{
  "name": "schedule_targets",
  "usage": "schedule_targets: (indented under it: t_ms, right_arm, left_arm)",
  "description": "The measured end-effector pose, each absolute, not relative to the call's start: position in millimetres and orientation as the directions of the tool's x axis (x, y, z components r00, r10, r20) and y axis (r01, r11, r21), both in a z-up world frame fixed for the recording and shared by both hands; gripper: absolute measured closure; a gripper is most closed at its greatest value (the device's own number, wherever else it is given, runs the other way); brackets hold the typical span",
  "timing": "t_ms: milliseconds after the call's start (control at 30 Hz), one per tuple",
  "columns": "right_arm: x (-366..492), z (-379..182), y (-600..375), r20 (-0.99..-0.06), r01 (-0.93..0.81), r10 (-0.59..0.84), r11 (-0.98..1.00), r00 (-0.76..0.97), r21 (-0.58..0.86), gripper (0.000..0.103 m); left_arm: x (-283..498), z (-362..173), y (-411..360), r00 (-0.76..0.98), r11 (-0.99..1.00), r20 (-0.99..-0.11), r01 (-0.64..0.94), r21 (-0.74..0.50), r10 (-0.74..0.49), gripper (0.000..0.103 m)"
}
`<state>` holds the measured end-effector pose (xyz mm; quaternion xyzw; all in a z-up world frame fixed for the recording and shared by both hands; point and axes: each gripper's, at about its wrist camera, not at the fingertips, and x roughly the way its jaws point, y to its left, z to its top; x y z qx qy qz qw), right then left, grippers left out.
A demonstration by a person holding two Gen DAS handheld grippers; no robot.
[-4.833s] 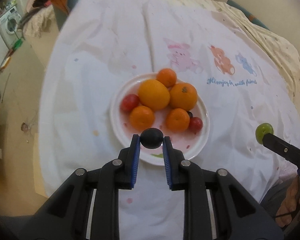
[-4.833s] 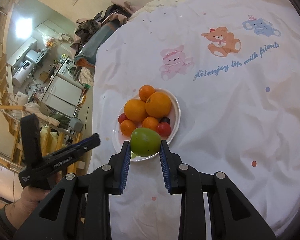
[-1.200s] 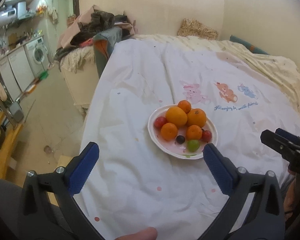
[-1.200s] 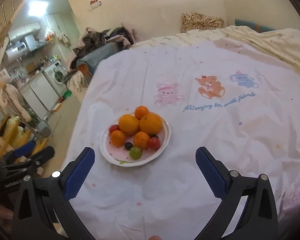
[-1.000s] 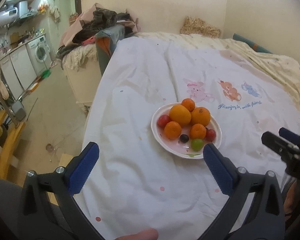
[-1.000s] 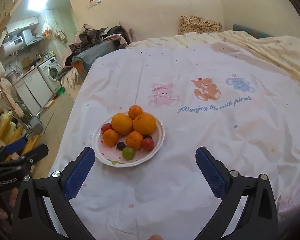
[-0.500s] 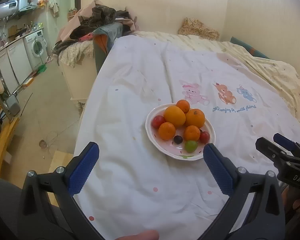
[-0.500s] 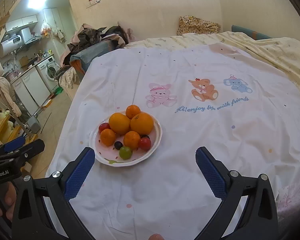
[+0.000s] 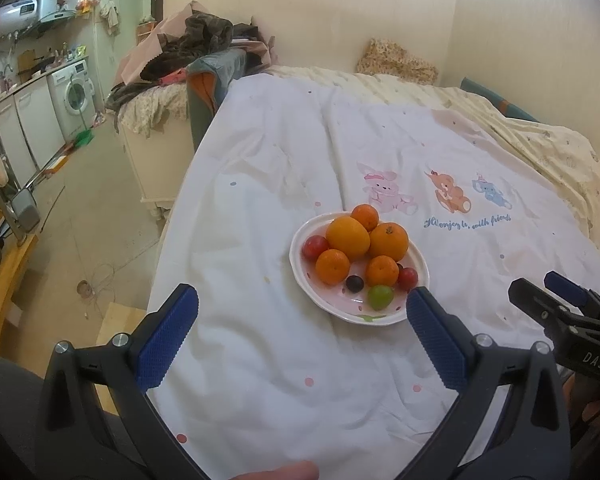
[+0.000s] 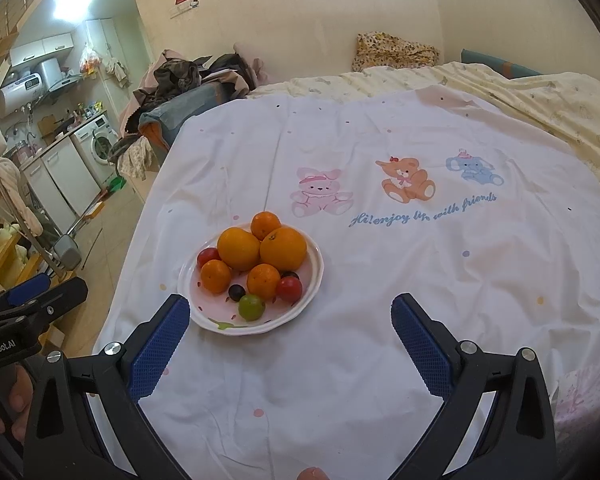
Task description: Organize fruits
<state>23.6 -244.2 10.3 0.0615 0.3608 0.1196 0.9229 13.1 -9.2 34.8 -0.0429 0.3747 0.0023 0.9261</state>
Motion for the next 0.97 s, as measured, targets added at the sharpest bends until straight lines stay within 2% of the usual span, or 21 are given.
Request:
schedule_targets:
  t_ms: [967]
  right_arm:
    - [23.4, 9.1, -244.5, -0.655, -0.172, 0.26, 0.965, 0.709, 0.198, 0.0]
  left_arm:
    - [11.1, 34.8, -10.3, 0.725, 0.995, -0.688, -0.038, -0.087, -0.033, 0.0]
